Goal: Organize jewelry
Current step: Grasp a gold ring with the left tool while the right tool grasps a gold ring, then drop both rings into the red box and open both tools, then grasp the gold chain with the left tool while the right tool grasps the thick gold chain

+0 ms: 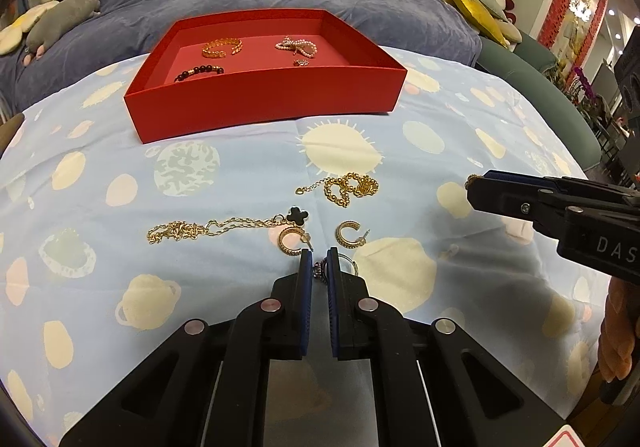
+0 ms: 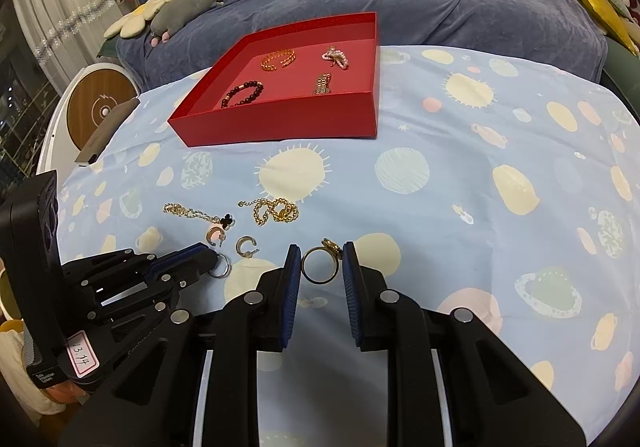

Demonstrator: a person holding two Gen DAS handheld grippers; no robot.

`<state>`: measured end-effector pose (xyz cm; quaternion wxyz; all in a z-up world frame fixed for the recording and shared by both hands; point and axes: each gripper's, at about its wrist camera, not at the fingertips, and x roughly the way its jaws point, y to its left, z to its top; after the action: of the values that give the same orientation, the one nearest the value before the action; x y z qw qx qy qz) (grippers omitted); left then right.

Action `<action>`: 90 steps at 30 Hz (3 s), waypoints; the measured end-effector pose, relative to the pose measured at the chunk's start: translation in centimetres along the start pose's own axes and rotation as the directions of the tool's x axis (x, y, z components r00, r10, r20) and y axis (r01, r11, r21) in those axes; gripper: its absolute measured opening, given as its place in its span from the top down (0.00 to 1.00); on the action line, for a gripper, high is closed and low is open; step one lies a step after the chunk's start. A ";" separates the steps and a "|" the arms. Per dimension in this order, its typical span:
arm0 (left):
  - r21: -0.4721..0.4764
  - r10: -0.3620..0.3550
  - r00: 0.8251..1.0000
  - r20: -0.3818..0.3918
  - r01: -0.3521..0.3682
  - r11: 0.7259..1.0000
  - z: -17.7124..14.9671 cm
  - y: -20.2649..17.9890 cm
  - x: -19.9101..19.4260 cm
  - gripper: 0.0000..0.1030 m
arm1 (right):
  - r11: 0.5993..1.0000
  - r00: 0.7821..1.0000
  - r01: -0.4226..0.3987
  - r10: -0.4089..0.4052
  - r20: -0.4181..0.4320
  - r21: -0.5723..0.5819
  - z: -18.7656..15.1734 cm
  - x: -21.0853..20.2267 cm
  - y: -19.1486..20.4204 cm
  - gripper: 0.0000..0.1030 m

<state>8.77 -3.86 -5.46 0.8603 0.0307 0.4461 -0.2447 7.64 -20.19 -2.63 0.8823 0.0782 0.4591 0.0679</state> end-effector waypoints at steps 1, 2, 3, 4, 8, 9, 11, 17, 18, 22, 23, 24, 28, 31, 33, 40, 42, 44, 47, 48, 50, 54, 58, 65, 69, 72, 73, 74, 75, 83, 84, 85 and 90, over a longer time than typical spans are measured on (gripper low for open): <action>-0.004 -0.004 1.000 0.004 0.004 1.000 0.1 0.1 -0.3 0.95 | 1.000 1.000 -0.001 0.001 0.003 0.000 0.1 -0.1 0.1 0.80; -0.008 -0.009 1.000 0.010 0.009 1.000 0.3 0.1 -0.7 0.95 | 1.000 1.000 -0.003 0.003 0.006 0.001 0.3 -0.2 0.1 0.80; -0.015 -0.014 1.000 0.017 0.015 1.000 0.5 0.3 -1.1 0.95 | 1.000 1.000 -0.006 0.006 0.011 0.003 0.5 -0.3 0.2 0.80; -0.023 -0.019 1.000 0.025 0.019 1.000 0.8 0.5 -1.5 0.95 | 1.000 1.000 -0.009 0.009 0.017 0.004 0.7 -0.4 0.3 0.80; -0.059 -0.016 0.997 0.081 0.020 0.998 2.4 1.6 -3.4 0.95 | 1.000 0.998 -0.023 0.022 0.053 0.016 2.2 -1.2 0.7 0.80; -0.072 -0.011 0.995 0.097 0.018 0.997 3.0 2.0 -3.9 0.95 | 0.999 0.998 -0.027 0.025 0.063 0.020 2.7 -1.4 0.8 0.80; -0.101 0.003 0.991 0.132 0.010 0.995 4.2 2.9 -4.8 0.95 | 0.999 0.996 -0.030 0.028 0.087 0.027 3.8 -1.7 1.0 0.80; -0.150 0.060 0.973 0.223 -0.027 0.988 8.1 4.8 -6.9 0.95 | 0.999 0.991 -0.039 0.034 0.129 0.034 7.4 -1.6 1.6 0.80; -0.157 0.064 0.971 0.229 -0.028 0.987 8.8 5.1 -7.0 0.95 | 0.999 0.991 -0.044 0.040 0.127 0.032 8.1 -1.5 1.7 0.80; -0.135 0.079 0.967 0.241 -0.047 0.990 11.6 5.6 -6.5 0.95 | 0.999 0.990 -0.039 0.038 0.133 0.008 11.0 -0.9 2.0 0.80; -0.123 0.081 0.966 0.244 -0.052 0.991 12.4 5.6 -6.2 0.95 | 0.999 0.991 -0.039 0.038 0.131 0.004 11.7 -0.6 2.0 0.80; -0.113 0.085 0.965 0.246 -0.059 0.992 13.1 5.6 -5.8 0.95 | 0.999 0.991 -0.036 0.036 0.131 0.002 12.4 -0.2 2.0 0.80; -0.099 0.111 0.962 0.251 -0.088 0.991 15.7 6.1 -3.6 0.95 | 0.999 0.991 -0.029 0.027 0.128 0.018 14.7 1.8 1.4 0.80; -0.100 0.125 0.963 0.238 -0.104 0.990 17.2 6.8 -1.3 0.95 | 0.999 0.993 -0.020 0.016 0.118 0.033 16.0 3.7 0.7 0.80; -0.106 0.137 0.963 0.232 -0.114 0.988 17.9 7.2 0.2 0.95 | 1.000 0.994 -0.007 0.004 0.111 0.030 16.7 5.0 0.4 0.80; -0.121 0.148 0.971 0.188 -0.127 0.984 19.5 8.8 5.1 0.95 | 1.000 0.996 0.002 -0.004 0.093 0.021 18.5 9.0 -0.2 0.80; -0.129 0.153 0.973 0.171 -0.132 0.983 19.8 9.2 6.2 0.95 | 1.000 0.996 -0.002 0.000 0.086 0.023 18.7 9.9 -0.4 0.80; -0.138 0.157 0.975 0.157 -0.136 0.981 20.1 9.6 6.9 0.95 | 1.000 0.997 -0.008 0.006 0.081 0.030 18.9 10.6 -0.6 0.80; -0.141 0.161 0.976 0.149 -0.140 0.980 20.5 9.9 7.7 0.95 | 0.999 0.996 -0.016 0.013 0.083 0.040 19.1 11.2 -0.9 0.80; -0.141 0.162 0.976 0.148 -0.141 0.980 20.6 9.9 7.9 0.95 | 0.999 0.996 -0.018 0.015 0.083 0.041 19.1 11.4 -0.8 0.80; -0.143 0.162 0.976 0.144 -0.142 0.979 20.9 9.9 8.3 0.95 | 0.999 0.996 -0.025 0.021 0.083 0.042 19.1 11.7 -0.9 0.80; -0.140 0.167 0.977 0.129 -0.149 0.979 21.3 9.8 9.0 0.95 | 0.999 0.997 -0.032 0.029 0.072 0.038 19.2 12.5 -1.0 0.80; -0.161 0.165 0.979 0.117 -0.146 0.976 21.6 10.0 9.2 0.92 | 0.998 0.996 -0.019 0.014 0.090 0.053 19.3 12.4 -1.4 0.77; -0.171 0.168 0.977 0.128 -0.145 0.975 21.0 10.1 6.4 0.78 | 0.998 0.991 -0.001 -0.007 0.132 0.062 20.1 9.0 -1.7 0.77; -0.191 0.171 0.975 0.143 -0.142 0.971 19.6 10.2 2.9 0.67 | 0.998 0.990 0.005 -0.013 0.143 0.056 19.6 5.9 -1.1 0.77; -0.182 0.190 0.971 0.143 -0.163 0.970 18.5 9.9 0.5 0.59 | 0.999 0.988 -0.003 -0.005 0.154 0.055 18.4 3.4 -0.4 0.71; -0.174 0.187 0.971 0.147 -0.161 0.971 18.2 9.7 -0.3 0.57 | 0.999 0.988 -0.002 -0.006 0.157 0.052 18.0 2.8 -0.2 0.66; -0.176 0.188 0.969 0.159 -0.159 0.971 17.8 9.6 -1.3 0.55 | 0.999 0.987 -0.003 -0.005 0.159 0.048 17.4 2.1 0.1 0.66; -0.179 0.188 0.968 0.164 -0.159 0.971 17.4 9.5 -2.0 0.51 | 0.999 0.988 -0.006 -0.001 0.156 0.044 16.9 1.5 0.3 0.66; -0.194 0.161 0.975 0.150 -0.131 0.972 12.6 9.5 -5.6 0.48 | 0.996 0.991 -0.039 0.028 0.134 0.080 10.6 -1.5 1.4 0.66; -0.201 0.161 0.976 0.147 -0.130 0.971 12.0 9.6 -5.9 0.48 | 0.994 0.991 -0.053 0.041 0.127 0.094 9.9 -1.5 1.4 0.66; -0.212 0.156 0.977 0.146 -0.123 0.969 11.4 9.7 -6.3 0.48 | 0.993 0.992 -0.060 0.048 0.120 0.103 9.1 -1.5 1.4 0.66; -0.238 0.156 0.979 0.128 -0.122 0.964 8.4 10.0 -7.3 0.48 | 0.999 0.999 -0.031 0.030 0.042 0.034 6.0 -0.1 2.7 0.66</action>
<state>16.05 5.50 3.64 0.9035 -0.0551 0.4041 -0.1321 12.39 -18.02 1.42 0.8890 0.1016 0.4406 0.0718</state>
